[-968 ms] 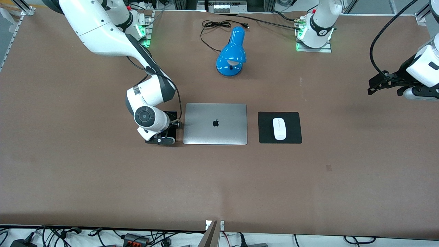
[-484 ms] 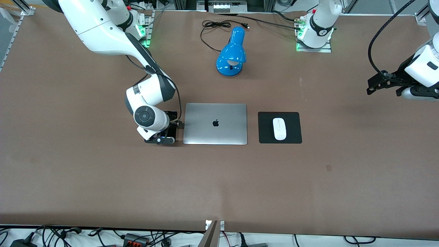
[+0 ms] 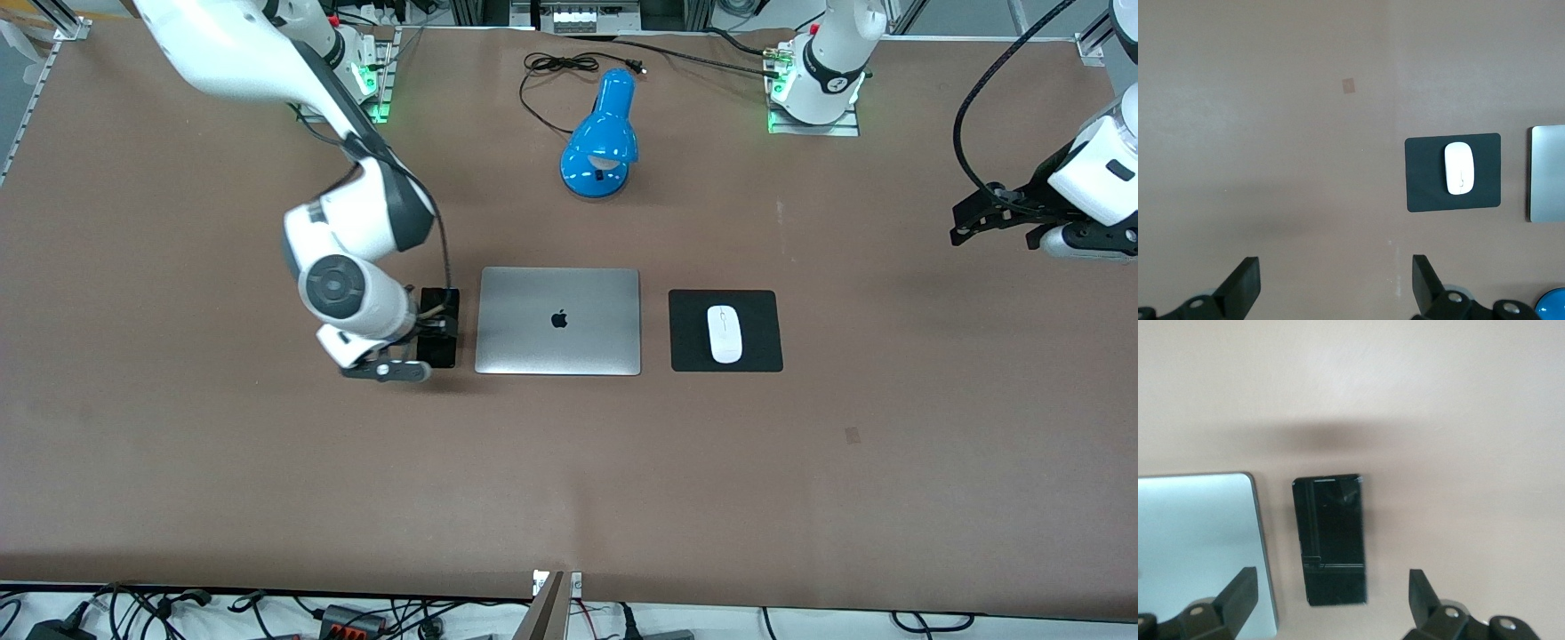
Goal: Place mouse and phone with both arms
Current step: 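Lower the black phone beside the laptop edge with the right gripper, then open the right gripper and withdraw it from the phone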
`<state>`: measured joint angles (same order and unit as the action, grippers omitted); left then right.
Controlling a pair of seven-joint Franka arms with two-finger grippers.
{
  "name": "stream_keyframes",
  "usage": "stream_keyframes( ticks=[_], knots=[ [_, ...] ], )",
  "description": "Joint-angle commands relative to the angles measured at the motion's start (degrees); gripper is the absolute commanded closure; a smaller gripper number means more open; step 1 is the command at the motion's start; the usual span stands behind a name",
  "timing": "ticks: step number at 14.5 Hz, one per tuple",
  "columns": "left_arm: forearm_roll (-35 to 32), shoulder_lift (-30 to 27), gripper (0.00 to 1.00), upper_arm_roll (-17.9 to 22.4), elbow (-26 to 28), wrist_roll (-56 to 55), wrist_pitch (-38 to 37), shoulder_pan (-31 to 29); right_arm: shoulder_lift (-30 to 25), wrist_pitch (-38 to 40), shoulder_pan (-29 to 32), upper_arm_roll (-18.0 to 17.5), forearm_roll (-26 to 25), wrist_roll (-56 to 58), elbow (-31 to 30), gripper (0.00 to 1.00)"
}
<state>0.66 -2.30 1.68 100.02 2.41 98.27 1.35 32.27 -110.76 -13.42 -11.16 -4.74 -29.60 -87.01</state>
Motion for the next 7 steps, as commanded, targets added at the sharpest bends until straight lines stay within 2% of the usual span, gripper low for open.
stream_keyframes(
  ticks=[1, 4, 7],
  knots=[
    [0.0, -0.5, 0.00, -0.5, 0.2, 1.1, -0.4, -0.6, 0.3, 10.7, 1.8, -0.4, -0.8, 0.2, 10.7, 0.00],
    [0.0, -0.5, 0.00, -0.5, 0.3, 1.1, -0.5, -0.6, -0.9, 17.1, 4.9, -0.4, -0.6, 2.0, 17.4, 0.00],
    [0.0, -0.5, 0.00, -0.5, 0.3, 1.1, -0.5, -0.6, -3.7, 20.2, 7.4, 0.3, -0.6, 7.4, 19.9, 0.00]
  ],
)
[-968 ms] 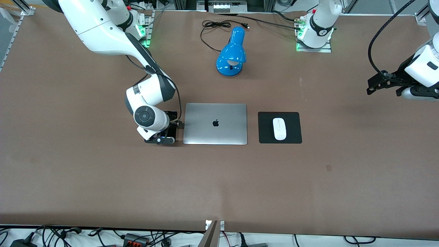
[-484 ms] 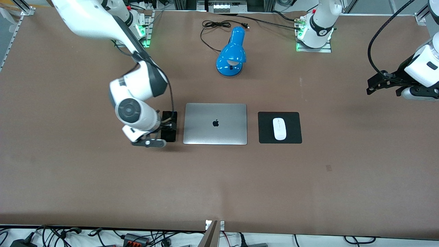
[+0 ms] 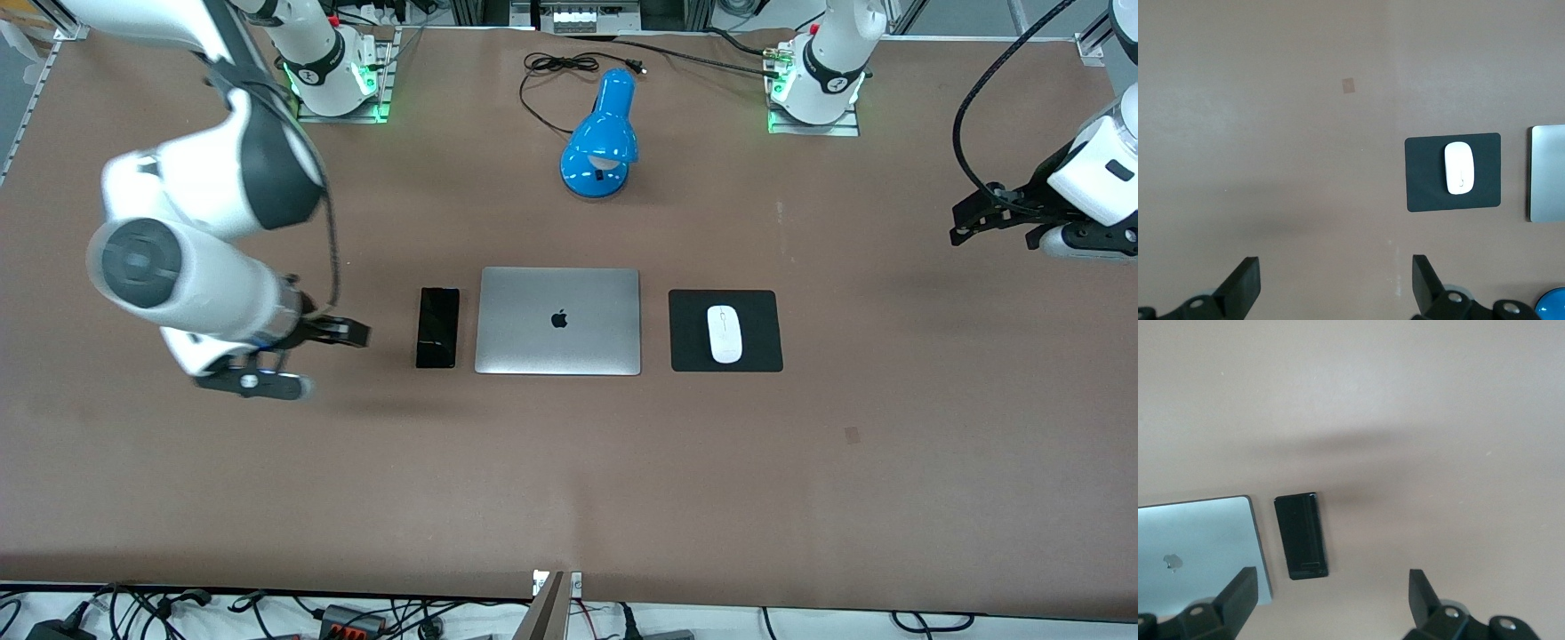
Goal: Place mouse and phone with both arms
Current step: 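Open the right gripper and withdraw it from the phone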
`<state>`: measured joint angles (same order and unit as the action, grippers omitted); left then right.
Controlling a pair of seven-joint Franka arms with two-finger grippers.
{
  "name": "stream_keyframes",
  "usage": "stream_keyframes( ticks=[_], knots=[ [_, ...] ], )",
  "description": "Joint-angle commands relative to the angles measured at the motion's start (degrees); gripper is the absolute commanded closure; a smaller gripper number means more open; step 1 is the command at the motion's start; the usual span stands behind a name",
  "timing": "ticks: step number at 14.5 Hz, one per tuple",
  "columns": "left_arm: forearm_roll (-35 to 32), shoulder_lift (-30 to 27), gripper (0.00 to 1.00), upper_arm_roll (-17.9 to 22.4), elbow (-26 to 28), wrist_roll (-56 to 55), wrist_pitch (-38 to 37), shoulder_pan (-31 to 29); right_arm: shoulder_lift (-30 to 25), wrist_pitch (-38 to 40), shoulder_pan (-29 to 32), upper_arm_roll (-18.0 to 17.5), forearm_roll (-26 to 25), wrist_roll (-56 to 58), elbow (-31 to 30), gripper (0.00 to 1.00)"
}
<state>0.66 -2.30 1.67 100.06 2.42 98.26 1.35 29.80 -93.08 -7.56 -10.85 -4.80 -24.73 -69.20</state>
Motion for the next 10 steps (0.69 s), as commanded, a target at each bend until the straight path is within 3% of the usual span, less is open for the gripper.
stream_keyframes(
  ticks=[1, 5, 8, 10],
  knots=[
    [0.0, -0.5, 0.00, -0.4, 0.1, 1.1, -0.5, -0.6, -2.3, 3.3, 3.4, -0.1, -0.1, 4.1, 2.6, 0.00],
    [0.0, -0.5, 0.00, -0.4, 0.1, 1.1, -0.5, -0.6, -5.8, 4.5, 10.5, 0.2, -0.2, 14.9, 2.6, 0.00],
    [0.0, -0.5, 0.00, -0.4, 0.1, 1.1, -0.5, -0.7, -8.5, 4.0, 7.7, 9.8, 1.4, 21.3, 2.1, 0.00],
    [0.0, -0.5, 0.00, -0.4, 0.1, 1.1, -0.5, -0.8, -10.6, 4.1, 7.1, 12.2, 1.6, 24.3, 1.3, 0.00]
  ],
)
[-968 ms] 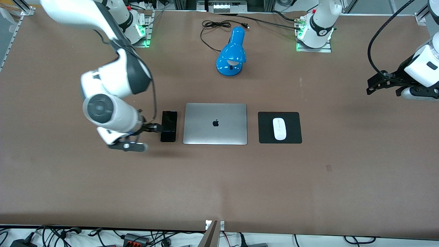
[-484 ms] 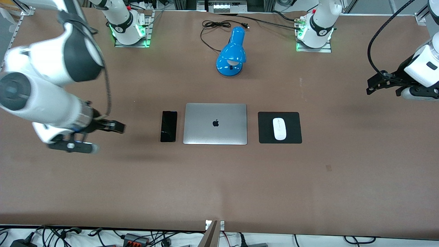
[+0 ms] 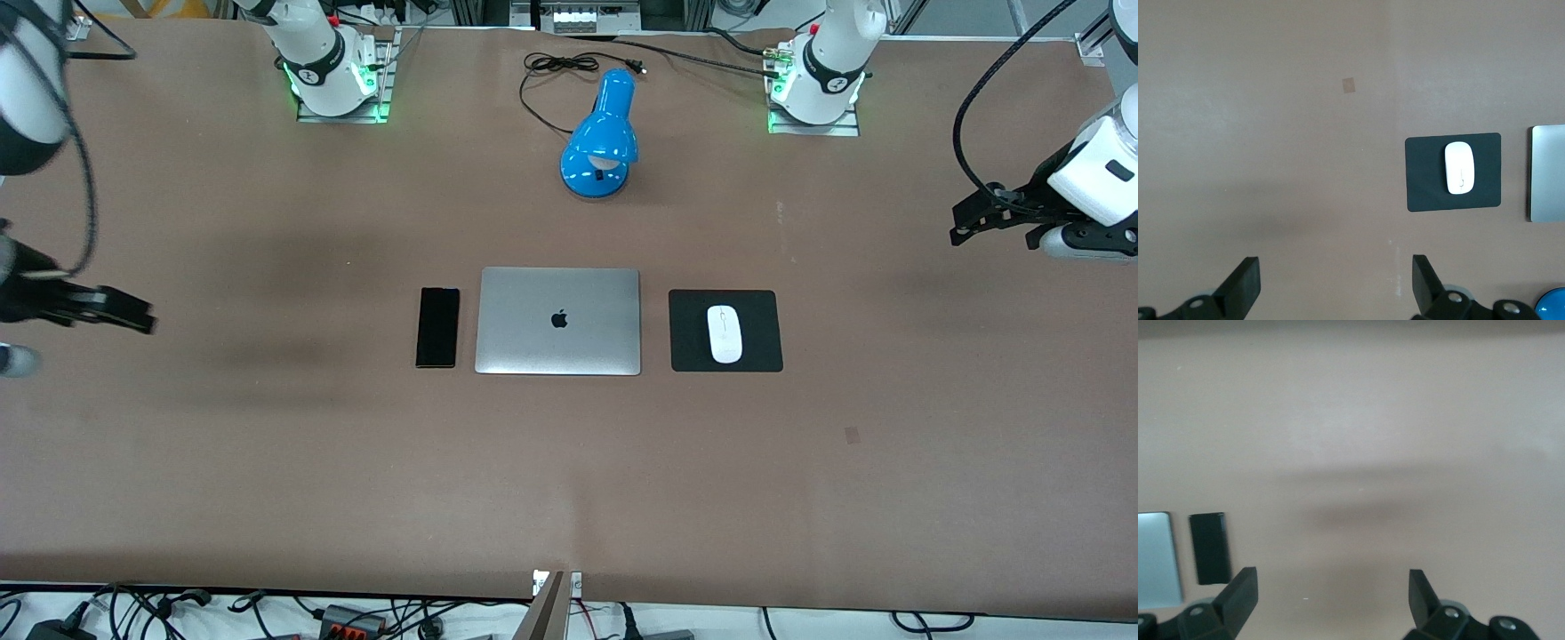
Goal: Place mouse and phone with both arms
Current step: 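Open the right gripper and withdraw it from the phone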
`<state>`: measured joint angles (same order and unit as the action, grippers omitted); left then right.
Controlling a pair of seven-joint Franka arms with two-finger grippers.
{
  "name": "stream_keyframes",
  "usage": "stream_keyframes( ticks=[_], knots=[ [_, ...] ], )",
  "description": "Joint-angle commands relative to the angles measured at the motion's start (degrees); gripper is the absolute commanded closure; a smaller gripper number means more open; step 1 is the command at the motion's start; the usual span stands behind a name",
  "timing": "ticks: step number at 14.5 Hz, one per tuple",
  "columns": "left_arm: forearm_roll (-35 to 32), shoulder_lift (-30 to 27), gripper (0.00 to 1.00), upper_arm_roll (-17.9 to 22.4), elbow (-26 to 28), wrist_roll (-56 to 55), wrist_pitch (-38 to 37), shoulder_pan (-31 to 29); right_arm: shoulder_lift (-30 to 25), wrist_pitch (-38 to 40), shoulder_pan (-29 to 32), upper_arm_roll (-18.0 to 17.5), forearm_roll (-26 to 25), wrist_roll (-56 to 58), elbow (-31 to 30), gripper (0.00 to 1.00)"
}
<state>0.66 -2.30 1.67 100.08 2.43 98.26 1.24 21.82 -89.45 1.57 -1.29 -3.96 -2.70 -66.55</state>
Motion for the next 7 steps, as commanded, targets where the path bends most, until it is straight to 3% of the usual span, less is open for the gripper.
stream_keyframes(
  ticks=[1, 5, 7],
  knots=[
    [0.0, -0.5, 0.00, -0.4, 0.1, 1.1, -0.5, -0.7, -3.8, 0.3, -1.5, 2.6, 0.9, 2.5, -2.5, 0.00],
    [0.0, -0.5, 0.00, -0.4, 0.1, 1.1, -0.5, -0.7, -7.1, 0.3, -0.8, 2.4, 0.9, 4.5, -5.3, 0.00],
    [0.0, -0.5, 0.00, -0.4, 0.1, 1.1, -0.5, -0.7, -10.8, -0.8, -0.7, 2.5, 0.9, 4.5, -11.1, 0.00]
  ],
)
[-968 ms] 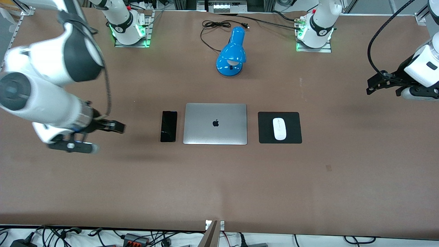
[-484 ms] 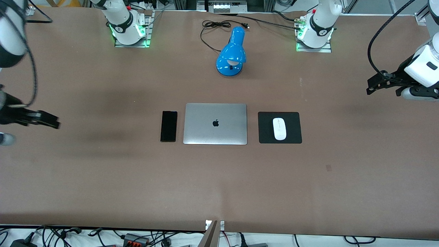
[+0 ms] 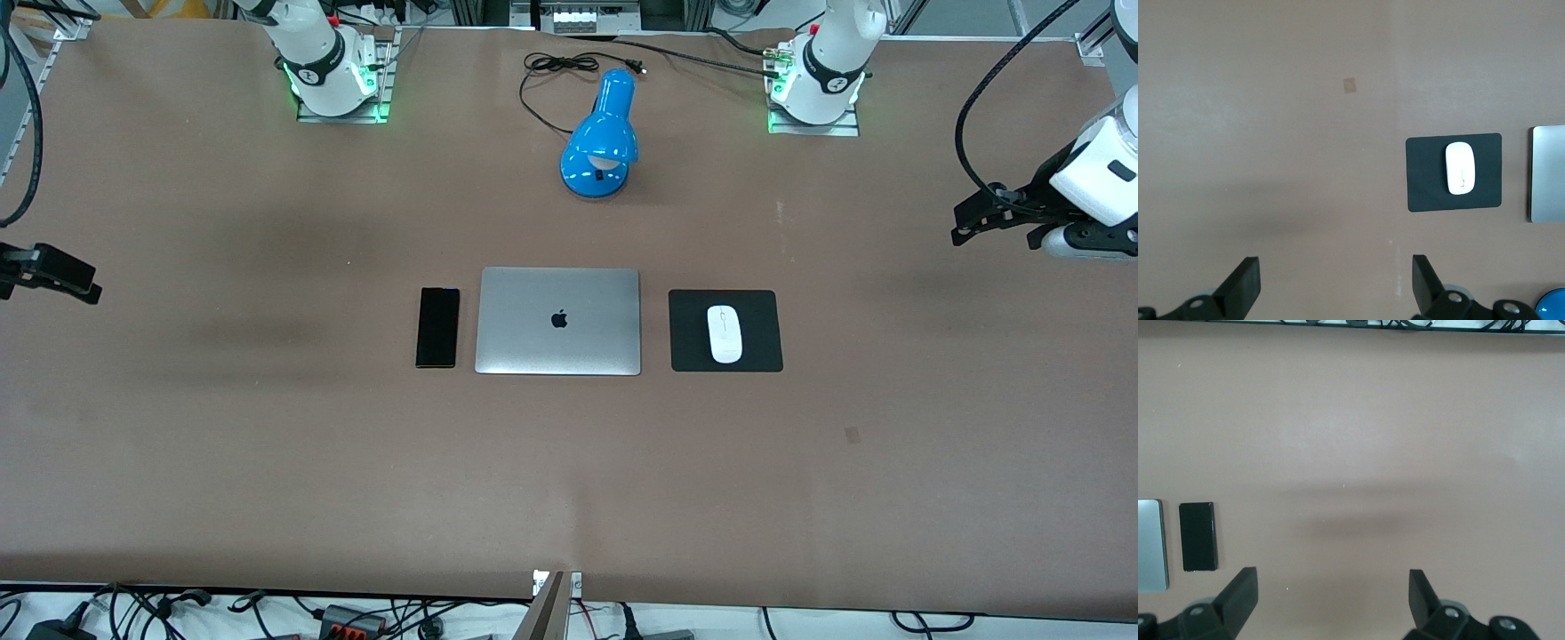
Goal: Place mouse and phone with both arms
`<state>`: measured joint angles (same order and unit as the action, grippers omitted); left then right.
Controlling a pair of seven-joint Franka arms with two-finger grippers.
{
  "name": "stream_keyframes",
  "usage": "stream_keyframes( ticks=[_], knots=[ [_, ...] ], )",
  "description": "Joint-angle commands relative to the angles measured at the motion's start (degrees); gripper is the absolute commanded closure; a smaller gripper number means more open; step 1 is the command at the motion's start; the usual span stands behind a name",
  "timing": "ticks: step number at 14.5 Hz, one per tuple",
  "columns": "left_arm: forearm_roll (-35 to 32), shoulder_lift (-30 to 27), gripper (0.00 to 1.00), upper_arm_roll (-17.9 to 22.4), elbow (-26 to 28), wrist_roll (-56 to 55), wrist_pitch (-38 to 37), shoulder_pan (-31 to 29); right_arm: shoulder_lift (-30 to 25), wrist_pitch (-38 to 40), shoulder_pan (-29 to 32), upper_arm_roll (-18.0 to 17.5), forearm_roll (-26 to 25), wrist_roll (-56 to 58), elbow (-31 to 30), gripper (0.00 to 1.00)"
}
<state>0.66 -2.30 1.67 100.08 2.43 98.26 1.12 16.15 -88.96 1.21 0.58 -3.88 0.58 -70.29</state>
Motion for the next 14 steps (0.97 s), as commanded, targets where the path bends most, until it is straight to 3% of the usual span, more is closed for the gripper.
stream_keyframes(
  ticks=[1, 3, 6, 14],
  knots=[
    [0.0, -0.5, 0.00, -0.4, 0.1, 1.1, -0.5, -0.6, -8.2, -3.9, -0.2, 0.7, 0.8, 1.2, -12.4, 0.00],
    [0.0, -0.5, 0.00, -0.4, 0.1, 1.1, -0.5, -0.6, -13.4, -8.9, -0.2, 0.8, 0.4, 1.3, -21.2, 0.00],
    [0.0, -0.5, 0.00, -0.4, 0.1, 1.1, -0.6, -0.6, -17.8, -11.5, -0.3, 0.8, 0.4, 1.2, -28.3, 0.00],
    [0.0, -0.5, 0.00, -0.4, 0.1, 1.1, -0.5, -0.6, -17.6, -11.3, -0.2, 1.0, 0.9, 0.6, -28.8, 0.00]
  ],
)
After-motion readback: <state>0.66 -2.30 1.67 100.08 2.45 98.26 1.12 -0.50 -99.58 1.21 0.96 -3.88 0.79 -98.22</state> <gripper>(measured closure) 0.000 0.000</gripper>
